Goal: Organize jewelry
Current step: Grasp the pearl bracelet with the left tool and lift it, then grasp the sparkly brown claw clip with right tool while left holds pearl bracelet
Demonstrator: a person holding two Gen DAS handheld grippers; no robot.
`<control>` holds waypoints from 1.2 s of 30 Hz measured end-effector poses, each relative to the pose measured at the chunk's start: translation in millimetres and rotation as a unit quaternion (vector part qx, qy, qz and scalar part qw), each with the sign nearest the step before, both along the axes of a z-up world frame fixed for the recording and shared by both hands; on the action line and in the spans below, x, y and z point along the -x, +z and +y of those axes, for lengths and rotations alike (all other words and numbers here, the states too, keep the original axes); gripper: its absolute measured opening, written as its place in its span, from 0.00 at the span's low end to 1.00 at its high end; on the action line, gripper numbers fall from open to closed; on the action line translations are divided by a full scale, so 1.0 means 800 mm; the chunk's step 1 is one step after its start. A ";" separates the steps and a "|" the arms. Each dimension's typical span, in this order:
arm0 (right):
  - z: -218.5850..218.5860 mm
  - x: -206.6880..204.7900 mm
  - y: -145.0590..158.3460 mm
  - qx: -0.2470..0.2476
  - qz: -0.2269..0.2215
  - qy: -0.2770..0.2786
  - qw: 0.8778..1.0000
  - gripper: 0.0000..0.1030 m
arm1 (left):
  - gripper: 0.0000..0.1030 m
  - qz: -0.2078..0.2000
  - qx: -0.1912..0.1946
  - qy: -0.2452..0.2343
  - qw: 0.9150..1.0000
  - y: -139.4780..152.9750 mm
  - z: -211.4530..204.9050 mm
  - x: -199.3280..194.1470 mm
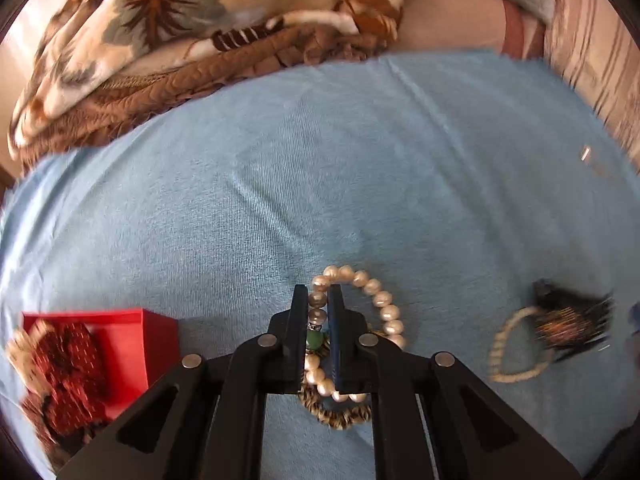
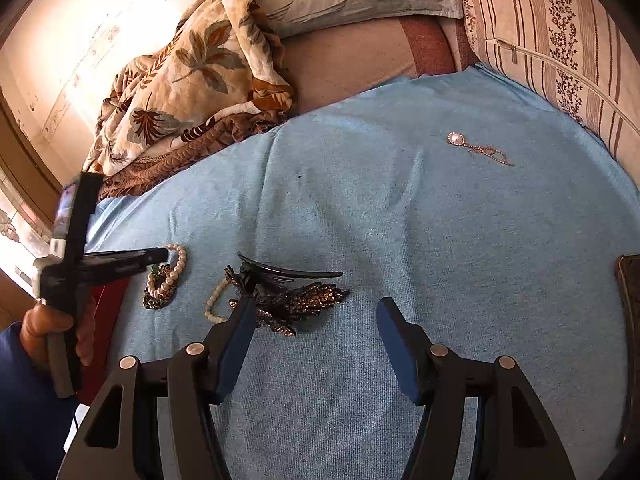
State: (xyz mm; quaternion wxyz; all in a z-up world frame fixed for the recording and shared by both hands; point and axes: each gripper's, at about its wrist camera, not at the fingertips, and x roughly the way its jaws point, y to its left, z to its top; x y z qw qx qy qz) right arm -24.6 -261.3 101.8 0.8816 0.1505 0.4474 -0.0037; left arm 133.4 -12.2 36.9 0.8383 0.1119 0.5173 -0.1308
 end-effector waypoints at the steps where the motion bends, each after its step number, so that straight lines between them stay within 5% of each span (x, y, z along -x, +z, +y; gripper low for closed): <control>1: 0.000 0.001 0.001 0.001 -0.001 -0.002 1.000 0.65 | 0.09 0.003 0.021 0.004 1.000 0.012 0.005 0.003; 9: -0.002 0.001 0.002 0.001 -0.004 -0.003 1.000 0.65 | 0.09 -0.022 0.127 -0.022 0.991 0.112 0.022 0.065; 14: 0.000 0.002 0.003 0.002 -0.008 -0.003 1.000 0.65 | 0.09 -0.020 0.166 -0.040 0.985 0.135 0.036 0.119; 17: 0.001 0.005 0.003 -0.003 -0.009 0.000 1.000 0.65 | 0.09 -0.001 0.184 -0.044 0.982 0.123 0.044 0.153; 21: 0.012 0.009 0.006 0.000 -0.013 0.017 1.000 0.65 | 0.09 0.055 0.195 -0.019 0.979 0.063 0.060 0.180; 27: 0.047 0.006 0.014 0.028 -0.022 0.086 0.996 0.65 | 0.09 0.084 0.128 0.032 0.988 -0.011 0.084 0.191; 31: 0.080 -0.006 0.013 0.106 -0.022 0.142 0.984 0.65 | 0.09 0.072 0.129 0.039 0.988 -0.010 0.094 0.192; 36: 0.118 -0.032 -0.009 0.211 -0.010 0.208 0.955 0.65 | 0.09 0.066 0.128 0.040 0.989 -0.007 0.097 0.193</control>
